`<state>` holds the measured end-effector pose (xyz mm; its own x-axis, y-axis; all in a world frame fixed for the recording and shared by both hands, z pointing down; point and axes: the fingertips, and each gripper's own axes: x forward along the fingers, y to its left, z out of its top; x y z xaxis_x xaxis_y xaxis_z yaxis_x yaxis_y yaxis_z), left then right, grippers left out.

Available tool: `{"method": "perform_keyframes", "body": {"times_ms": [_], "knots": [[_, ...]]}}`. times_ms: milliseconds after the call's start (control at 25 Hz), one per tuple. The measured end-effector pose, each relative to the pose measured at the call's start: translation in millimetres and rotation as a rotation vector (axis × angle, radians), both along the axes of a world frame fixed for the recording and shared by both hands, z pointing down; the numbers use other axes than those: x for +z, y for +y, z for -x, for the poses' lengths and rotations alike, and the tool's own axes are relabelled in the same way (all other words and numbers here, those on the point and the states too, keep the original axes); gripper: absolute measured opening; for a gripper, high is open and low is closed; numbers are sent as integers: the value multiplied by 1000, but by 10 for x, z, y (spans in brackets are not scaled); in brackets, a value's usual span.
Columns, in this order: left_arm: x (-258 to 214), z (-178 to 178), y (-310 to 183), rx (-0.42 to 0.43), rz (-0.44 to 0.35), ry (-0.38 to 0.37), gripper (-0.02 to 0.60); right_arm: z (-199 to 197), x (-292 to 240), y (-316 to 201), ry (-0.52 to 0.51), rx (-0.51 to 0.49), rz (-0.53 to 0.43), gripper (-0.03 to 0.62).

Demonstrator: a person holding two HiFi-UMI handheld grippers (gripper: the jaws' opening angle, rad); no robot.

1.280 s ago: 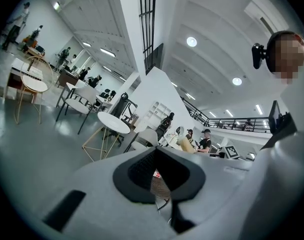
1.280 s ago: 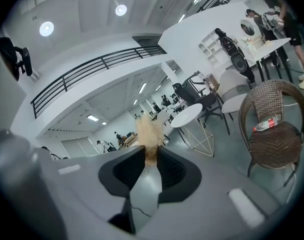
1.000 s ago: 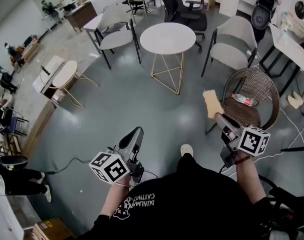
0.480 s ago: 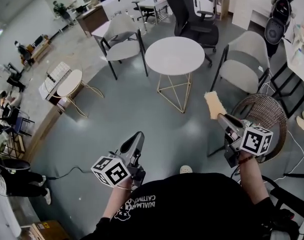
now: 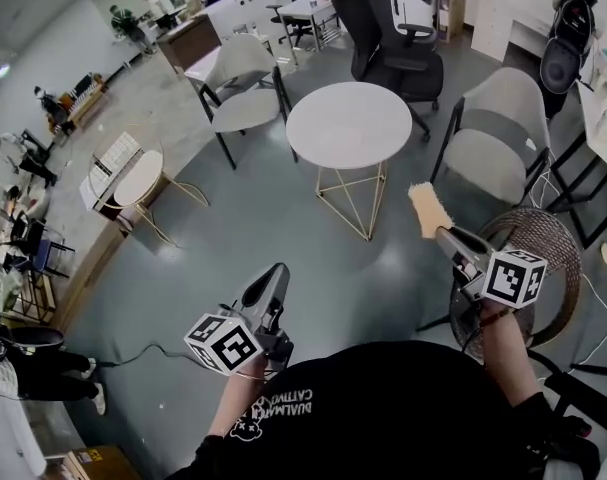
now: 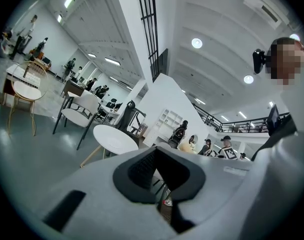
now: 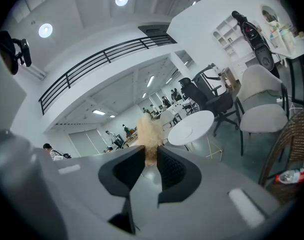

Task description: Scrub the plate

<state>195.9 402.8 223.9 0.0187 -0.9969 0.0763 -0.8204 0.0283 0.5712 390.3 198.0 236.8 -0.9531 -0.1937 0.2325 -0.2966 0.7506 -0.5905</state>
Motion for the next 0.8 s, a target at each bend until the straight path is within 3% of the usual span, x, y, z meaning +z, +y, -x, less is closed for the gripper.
{"method": "perform_keyframes", "body": {"times_ms": [400, 800], "knots": [[134, 198, -420, -7, 71, 21, 0, 205, 189, -505, 15, 20, 62, 78], [412, 922, -743, 52, 124, 77, 0, 884, 439, -688, 79, 54, 114, 78]]}}
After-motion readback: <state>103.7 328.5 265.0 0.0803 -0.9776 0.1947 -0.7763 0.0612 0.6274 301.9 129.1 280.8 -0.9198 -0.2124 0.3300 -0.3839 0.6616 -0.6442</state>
